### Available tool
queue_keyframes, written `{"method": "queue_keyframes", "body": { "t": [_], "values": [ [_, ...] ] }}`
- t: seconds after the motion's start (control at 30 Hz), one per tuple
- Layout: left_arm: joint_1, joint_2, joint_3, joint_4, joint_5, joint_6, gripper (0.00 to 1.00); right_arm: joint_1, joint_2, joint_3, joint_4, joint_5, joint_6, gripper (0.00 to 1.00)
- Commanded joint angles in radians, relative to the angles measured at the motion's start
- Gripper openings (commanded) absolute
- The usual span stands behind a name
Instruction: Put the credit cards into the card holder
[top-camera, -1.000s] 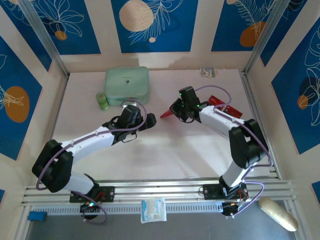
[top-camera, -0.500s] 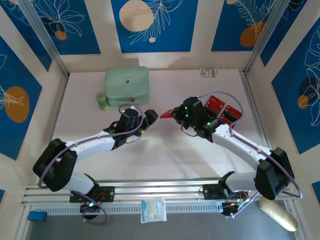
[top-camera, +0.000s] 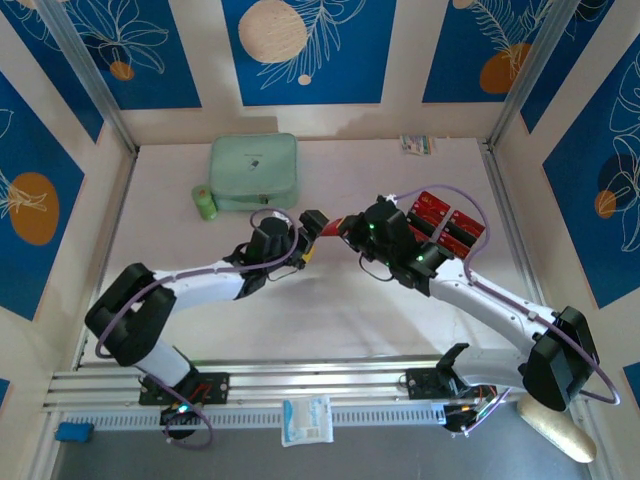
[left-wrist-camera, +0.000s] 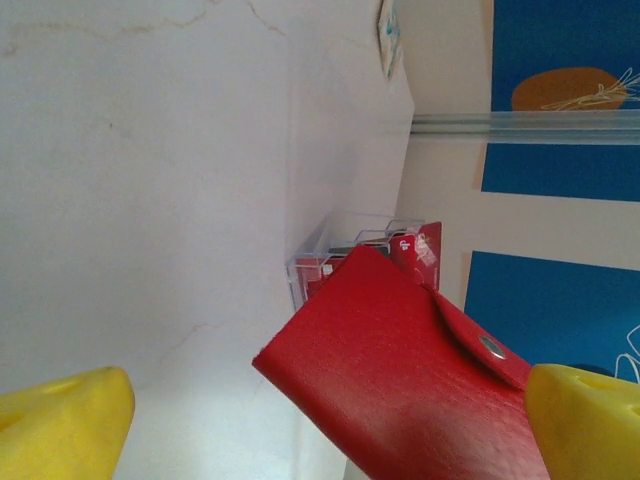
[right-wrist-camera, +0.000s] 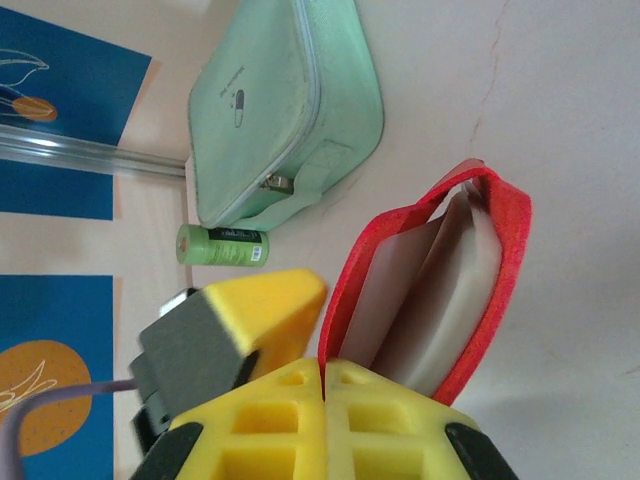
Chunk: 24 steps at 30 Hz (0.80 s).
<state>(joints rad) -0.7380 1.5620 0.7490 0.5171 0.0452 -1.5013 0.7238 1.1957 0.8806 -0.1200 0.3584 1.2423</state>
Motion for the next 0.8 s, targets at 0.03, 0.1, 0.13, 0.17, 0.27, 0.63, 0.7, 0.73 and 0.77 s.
{"method": "queue_keyframes", "body": {
  "t": [0.03, 0.1, 0.13, 0.17, 0.27, 0.63, 0.7, 0.73, 0.77],
  "values": [
    [-0.009, 0.022, 0.039, 0.095, 0.008, -0.048, 1.00, 0.031, -0.025, 0.000, 0.041, 0.033, -0.004, 0.00],
    [-0.008, 0.023, 0.047, 0.099, 0.004, -0.042, 0.98, 0.043, -0.027, -0.004, 0.038, 0.036, -0.006, 0.00],
    [-0.008, 0.022, 0.050, 0.102, 0.002, -0.037, 0.96, 0.046, -0.028, -0.007, 0.035, 0.037, -0.005, 0.00],
    [-0.006, 0.023, 0.052, 0.106, 0.001, -0.036, 0.95, 0.050, -0.030, -0.013, 0.035, 0.037, -0.002, 0.00],
    [-0.005, 0.032, 0.047, 0.141, -0.001, -0.036, 0.83, 0.054, -0.040, -0.039, 0.036, 0.037, 0.008, 0.00],
    [0.003, 0.076, 0.024, 0.268, -0.001, -0.047, 0.37, 0.054, -0.077, -0.108, 0.027, 0.043, 0.029, 0.00],
    [0.005, 0.073, 0.025, 0.268, -0.004, -0.038, 0.34, 0.054, -0.080, -0.116, 0.028, 0.043, 0.032, 0.00],
    [0.008, 0.070, 0.026, 0.267, -0.005, -0.034, 0.33, 0.055, -0.081, -0.120, 0.027, 0.043, 0.034, 0.00],
    [0.009, 0.070, 0.024, 0.265, -0.007, -0.031, 0.32, 0.054, -0.082, -0.124, 0.028, 0.043, 0.034, 0.00]
  ]
}}
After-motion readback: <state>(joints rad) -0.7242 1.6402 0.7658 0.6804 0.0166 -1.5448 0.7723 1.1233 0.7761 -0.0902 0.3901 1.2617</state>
